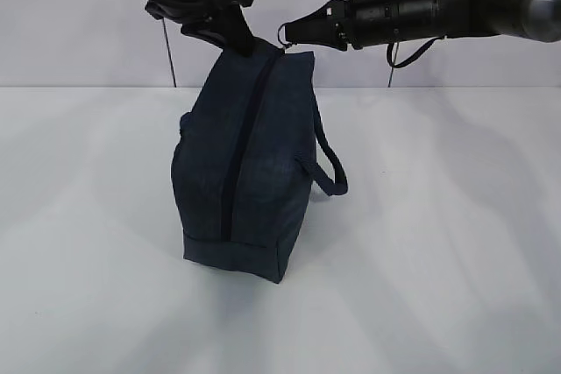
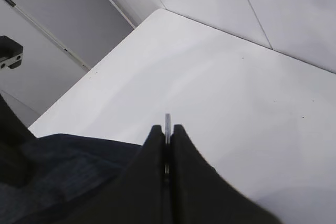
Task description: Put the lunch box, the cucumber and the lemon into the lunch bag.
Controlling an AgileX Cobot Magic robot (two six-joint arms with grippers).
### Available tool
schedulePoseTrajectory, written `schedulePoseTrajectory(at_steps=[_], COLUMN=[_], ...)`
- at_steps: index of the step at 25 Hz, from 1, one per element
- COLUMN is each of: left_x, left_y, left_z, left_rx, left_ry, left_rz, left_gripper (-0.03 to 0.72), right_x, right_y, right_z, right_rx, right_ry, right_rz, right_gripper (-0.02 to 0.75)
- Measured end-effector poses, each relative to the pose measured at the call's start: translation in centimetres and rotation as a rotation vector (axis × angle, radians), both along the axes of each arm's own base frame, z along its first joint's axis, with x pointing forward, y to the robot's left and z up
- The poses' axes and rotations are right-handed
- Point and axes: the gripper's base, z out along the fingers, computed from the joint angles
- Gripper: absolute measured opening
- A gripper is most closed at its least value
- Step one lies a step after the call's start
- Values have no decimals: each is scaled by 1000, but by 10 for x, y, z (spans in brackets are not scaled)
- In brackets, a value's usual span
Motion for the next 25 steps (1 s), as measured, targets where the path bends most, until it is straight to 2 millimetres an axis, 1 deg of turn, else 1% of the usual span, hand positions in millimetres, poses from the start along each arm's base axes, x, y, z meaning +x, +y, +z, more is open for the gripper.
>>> schedulePoseTrajectory(at_steps=[6,12,25], left_x=[-6,-14,-27], left_y=[-1,1,7], left_z=[8,26,46], left_rx=[3,1,7], left_ry=[-9,-44,-66], left_rz=[-18,-34,-58], left_gripper=[25,25,25], right_x=[1,2,3], right_y=[-1,-2,-2], right_z=[0,-2,-3], right_rx=[-8,-25,-34], right_ry=[3,10,16], right_rz=[-11,-28,-39], right_gripper=[20,20,20])
